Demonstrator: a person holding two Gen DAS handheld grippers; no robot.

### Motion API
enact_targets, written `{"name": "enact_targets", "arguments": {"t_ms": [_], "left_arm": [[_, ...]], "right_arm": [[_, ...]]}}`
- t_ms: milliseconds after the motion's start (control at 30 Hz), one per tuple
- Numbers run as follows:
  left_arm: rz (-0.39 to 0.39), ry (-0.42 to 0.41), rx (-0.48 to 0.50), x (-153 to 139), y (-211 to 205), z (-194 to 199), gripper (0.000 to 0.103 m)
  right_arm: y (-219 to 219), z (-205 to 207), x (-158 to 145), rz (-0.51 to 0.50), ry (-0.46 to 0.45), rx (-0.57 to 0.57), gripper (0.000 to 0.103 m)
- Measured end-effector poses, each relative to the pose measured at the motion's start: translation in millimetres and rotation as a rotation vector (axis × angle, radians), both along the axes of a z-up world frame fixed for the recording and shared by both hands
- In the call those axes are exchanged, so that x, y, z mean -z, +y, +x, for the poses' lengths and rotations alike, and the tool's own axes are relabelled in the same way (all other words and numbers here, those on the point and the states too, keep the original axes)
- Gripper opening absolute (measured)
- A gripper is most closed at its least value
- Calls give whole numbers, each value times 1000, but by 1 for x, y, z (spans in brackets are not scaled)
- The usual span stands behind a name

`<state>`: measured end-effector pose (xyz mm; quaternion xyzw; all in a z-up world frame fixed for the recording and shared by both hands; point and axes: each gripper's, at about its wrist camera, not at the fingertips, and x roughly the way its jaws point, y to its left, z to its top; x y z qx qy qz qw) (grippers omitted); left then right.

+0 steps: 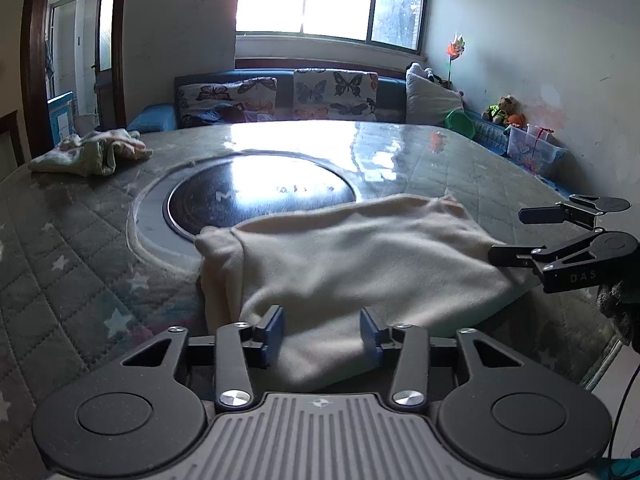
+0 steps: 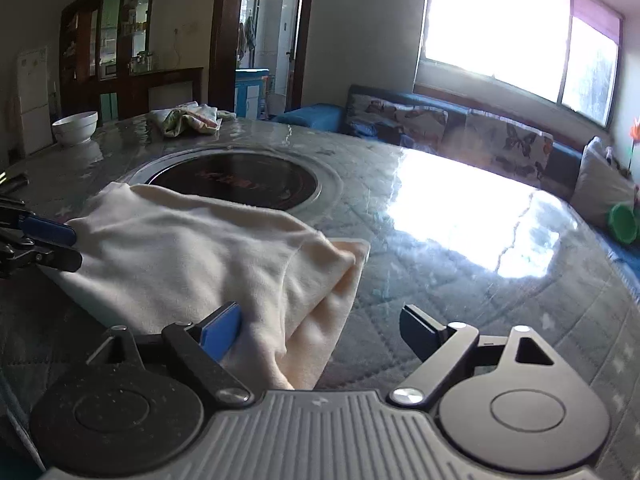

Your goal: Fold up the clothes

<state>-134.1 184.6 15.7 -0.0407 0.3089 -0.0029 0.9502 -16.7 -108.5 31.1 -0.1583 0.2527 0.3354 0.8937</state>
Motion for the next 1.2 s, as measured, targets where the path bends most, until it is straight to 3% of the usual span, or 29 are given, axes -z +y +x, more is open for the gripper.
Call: {"name": "enact_targets", "arguments": {"t_ms": [233, 433, 700, 900, 1033, 1200], "left_arm": [[-45, -46, -18, -14, 2, 23, 53], [-75, -15, -77, -3, 17, 42, 54], [-96, 3, -123, 13, 36, 42, 54], [-60, -6, -120, 14, 32, 42, 54], [-58, 1, -113, 7, 29, 42, 55], [-55, -38, -85, -10, 19, 49, 55]], "right_arm": [[18, 3, -10, 17, -96, 27, 103], [40, 8, 10, -120, -208, 71, 103], [41, 8, 19, -152, -225, 77, 103], [43, 8, 20, -168, -226, 77, 103], [42, 9, 18, -167, -227, 77, 103], [56, 9, 8, -204, -300, 69, 103]]}}
